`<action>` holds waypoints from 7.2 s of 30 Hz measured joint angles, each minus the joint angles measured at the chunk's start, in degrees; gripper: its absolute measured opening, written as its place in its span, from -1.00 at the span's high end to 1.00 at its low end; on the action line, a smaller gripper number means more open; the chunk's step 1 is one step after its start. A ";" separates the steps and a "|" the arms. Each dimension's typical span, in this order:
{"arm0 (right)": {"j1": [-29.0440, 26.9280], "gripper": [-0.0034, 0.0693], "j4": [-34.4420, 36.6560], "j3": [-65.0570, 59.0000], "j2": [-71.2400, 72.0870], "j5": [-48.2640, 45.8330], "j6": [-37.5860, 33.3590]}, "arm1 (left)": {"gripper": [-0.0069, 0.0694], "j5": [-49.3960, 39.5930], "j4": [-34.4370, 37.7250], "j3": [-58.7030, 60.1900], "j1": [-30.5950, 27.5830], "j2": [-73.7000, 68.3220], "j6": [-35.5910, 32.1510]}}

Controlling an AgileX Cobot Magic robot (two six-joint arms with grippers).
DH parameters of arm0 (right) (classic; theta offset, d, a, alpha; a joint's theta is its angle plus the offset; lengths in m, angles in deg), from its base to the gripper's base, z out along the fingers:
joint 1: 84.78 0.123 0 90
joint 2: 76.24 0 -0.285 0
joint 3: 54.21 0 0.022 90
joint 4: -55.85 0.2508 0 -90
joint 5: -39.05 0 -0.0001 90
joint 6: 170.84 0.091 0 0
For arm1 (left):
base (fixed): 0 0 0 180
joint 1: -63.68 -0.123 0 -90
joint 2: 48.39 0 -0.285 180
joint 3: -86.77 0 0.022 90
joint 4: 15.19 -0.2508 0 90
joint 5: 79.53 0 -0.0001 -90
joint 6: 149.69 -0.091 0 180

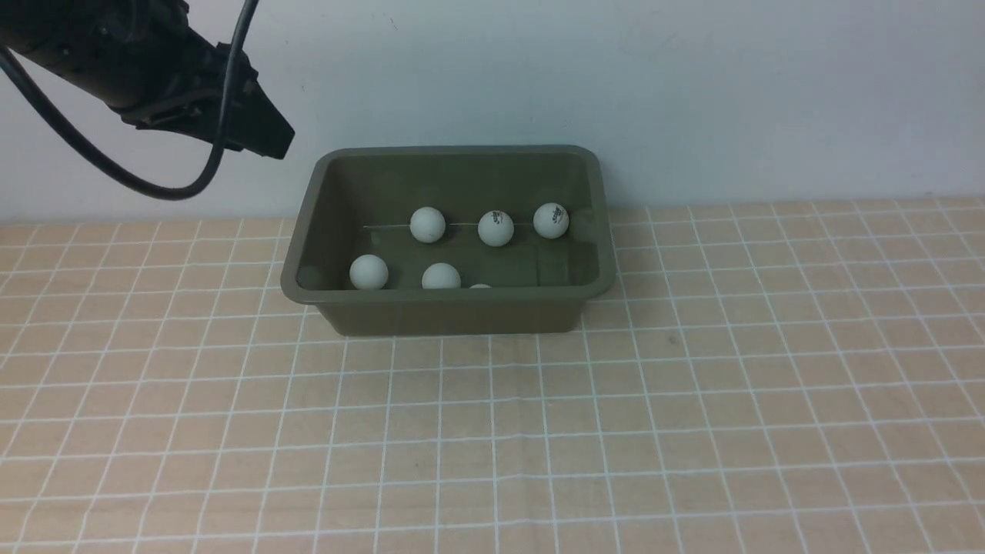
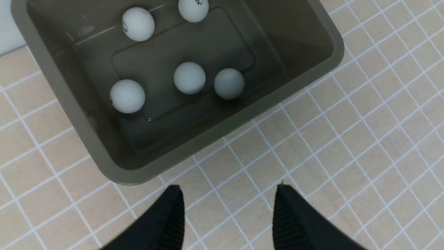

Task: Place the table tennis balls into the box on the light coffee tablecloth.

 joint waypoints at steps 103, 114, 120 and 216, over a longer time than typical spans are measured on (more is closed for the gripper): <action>-18.29 0.10 -9.45 -85.89 65.44 41.38 30.36 | 0.07 0.06 13.27 0.00 0.45 0.00 -7.12; -19.50 0.10 -9.67 -85.89 67.57 40.92 30.24 | 0.07 0.06 13.40 0.00 1.16 0.01 -7.12; -20.46 0.10 -9.67 -85.96 68.06 40.92 30.24 | 0.07 0.06 13.40 0.00 1.16 0.01 -7.12; -20.45 0.10 -9.66 -95.87 70.32 37.73 30.20 | 0.07 51.01 -7.47 79.14 -1.61 72.51 -0.39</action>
